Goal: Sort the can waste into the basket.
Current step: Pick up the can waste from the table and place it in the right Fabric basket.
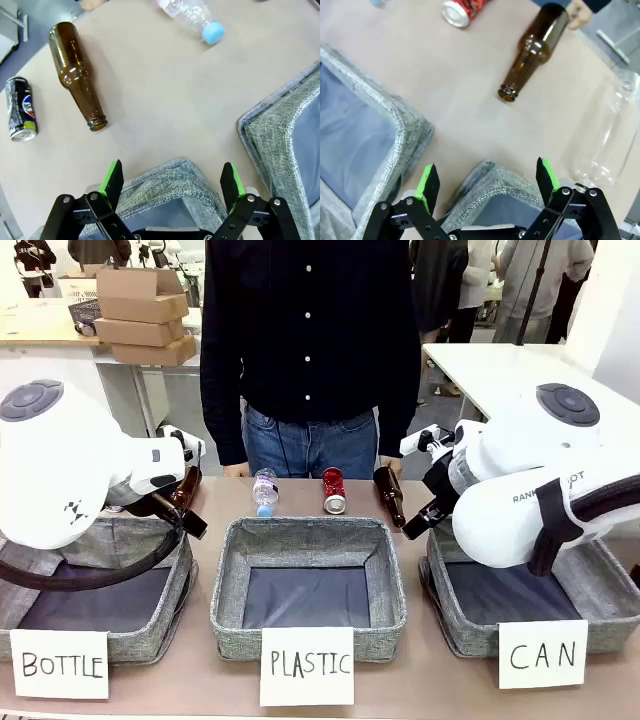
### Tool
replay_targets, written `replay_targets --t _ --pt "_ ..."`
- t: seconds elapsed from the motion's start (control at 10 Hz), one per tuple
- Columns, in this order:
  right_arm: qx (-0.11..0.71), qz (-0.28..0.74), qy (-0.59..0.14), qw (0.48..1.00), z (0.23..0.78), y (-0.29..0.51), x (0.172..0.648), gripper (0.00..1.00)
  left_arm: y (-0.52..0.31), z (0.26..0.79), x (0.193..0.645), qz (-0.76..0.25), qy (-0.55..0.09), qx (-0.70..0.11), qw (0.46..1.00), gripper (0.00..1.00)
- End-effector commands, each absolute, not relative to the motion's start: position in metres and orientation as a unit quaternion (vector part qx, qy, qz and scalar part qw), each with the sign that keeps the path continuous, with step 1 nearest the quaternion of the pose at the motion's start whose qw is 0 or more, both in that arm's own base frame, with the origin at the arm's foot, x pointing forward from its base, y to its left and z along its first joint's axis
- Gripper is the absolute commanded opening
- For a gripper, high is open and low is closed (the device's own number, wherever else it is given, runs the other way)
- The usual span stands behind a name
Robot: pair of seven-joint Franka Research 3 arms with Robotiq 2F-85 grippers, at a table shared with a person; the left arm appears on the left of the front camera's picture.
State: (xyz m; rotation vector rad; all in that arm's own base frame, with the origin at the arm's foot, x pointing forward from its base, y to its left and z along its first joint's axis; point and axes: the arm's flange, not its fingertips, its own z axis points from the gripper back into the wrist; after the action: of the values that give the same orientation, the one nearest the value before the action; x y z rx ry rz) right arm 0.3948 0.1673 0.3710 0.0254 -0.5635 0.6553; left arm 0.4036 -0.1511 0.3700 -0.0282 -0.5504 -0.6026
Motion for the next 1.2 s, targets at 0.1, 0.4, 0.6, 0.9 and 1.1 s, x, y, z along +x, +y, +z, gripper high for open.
replay_targets --t 0.1,0.4,0.6,0.9,1.1 --pt "0.012 0.318 -0.273 0.908 0.371 0.167 0.395 1.0 -0.151 0.37 0.404 -0.293 -0.268 -0.014 0.918 1.0" --pt "0.012 0.318 -0.273 0.908 0.371 0.167 0.395 1.0 -0.151 0.37 0.404 -0.293 -0.268 -0.014 0.918 1.0" --pt "0.012 0.318 -0.273 0.908 0.371 0.167 0.395 1.0 -0.151 0.37 0.404 -0.293 -0.268 -0.014 0.918 1.0" --pt "0.012 0.318 -0.273 0.908 0.371 0.167 0.395 1.0 -0.151 0.37 0.404 -0.293 -0.268 -0.014 0.918 1.0" --pt "0.092 0.299 -0.22 0.924 0.47 0.146 0.346 1.0 -0.145 0.469 0.331 -0.259 -0.251 -0.058 0.931 1.0"
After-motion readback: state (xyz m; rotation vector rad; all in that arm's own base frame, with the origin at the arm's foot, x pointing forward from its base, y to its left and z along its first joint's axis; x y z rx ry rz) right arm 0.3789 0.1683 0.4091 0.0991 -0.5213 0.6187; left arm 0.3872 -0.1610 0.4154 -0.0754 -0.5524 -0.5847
